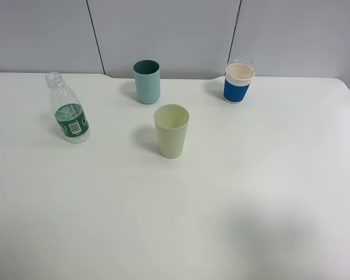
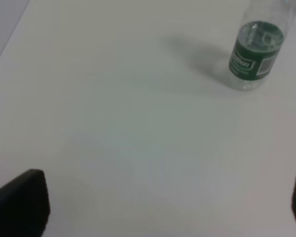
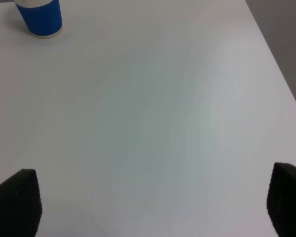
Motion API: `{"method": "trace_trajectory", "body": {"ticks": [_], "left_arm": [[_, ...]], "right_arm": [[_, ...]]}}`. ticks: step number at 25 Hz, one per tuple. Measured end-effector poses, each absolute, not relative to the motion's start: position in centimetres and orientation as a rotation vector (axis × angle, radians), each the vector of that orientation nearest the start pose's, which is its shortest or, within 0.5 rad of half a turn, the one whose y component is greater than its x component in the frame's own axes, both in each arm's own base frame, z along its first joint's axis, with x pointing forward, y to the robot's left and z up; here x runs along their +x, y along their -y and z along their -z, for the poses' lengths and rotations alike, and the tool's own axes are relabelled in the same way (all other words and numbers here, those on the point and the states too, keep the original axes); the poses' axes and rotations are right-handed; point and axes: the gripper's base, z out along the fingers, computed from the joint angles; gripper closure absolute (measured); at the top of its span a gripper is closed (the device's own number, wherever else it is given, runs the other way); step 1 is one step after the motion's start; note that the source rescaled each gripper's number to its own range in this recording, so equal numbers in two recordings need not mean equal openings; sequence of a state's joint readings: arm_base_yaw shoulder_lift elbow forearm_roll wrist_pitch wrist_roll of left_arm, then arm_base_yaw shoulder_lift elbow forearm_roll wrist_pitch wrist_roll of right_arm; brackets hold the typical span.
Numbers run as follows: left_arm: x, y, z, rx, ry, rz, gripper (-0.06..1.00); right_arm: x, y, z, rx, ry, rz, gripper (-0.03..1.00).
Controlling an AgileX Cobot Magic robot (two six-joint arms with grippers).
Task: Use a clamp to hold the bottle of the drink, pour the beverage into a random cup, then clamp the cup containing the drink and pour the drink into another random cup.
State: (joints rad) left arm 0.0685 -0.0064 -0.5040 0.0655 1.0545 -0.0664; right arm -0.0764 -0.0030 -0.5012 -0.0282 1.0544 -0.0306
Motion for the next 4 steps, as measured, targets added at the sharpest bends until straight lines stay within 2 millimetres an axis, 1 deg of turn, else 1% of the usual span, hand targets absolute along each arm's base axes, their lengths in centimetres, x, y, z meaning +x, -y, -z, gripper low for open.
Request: {"method": "trace_trajectory", "body": {"ticks": [4], "left_arm": [[-0.65,-0.47,-27.9,-0.14,-2.022,-0.079,-0.06]], "right_arm": [[-0.54,0.18,-27.81,0.048,-2.034,0.101,0.22]]}}
